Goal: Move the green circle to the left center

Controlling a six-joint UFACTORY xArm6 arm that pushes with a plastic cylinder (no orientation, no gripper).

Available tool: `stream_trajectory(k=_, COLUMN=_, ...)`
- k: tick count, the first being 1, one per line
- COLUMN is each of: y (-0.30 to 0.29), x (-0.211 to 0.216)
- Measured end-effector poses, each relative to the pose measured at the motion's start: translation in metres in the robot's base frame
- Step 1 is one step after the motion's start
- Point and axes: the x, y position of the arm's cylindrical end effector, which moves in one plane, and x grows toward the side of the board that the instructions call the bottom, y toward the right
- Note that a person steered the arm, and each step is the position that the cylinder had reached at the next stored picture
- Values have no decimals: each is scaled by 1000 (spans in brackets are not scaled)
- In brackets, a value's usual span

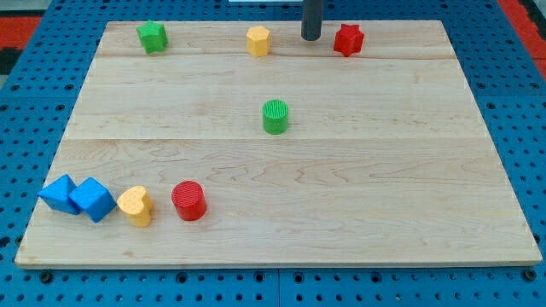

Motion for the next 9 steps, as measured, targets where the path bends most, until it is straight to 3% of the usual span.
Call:
stream_trajectory(k=2, y=-2, x=56)
stream_trajectory(k=3, y=24, x=108)
stream_trajectory(k=4, y=7, x=172)
stream_trajectory(k=5, y=3, x=189)
stream_trajectory(k=6, y=-122, x=183)
stream_trajectory(k=7, y=-200, x=169)
stream_trajectory(k=8, y=-196, x=150)
stream_trajectory(k=9, y=-237, x=142)
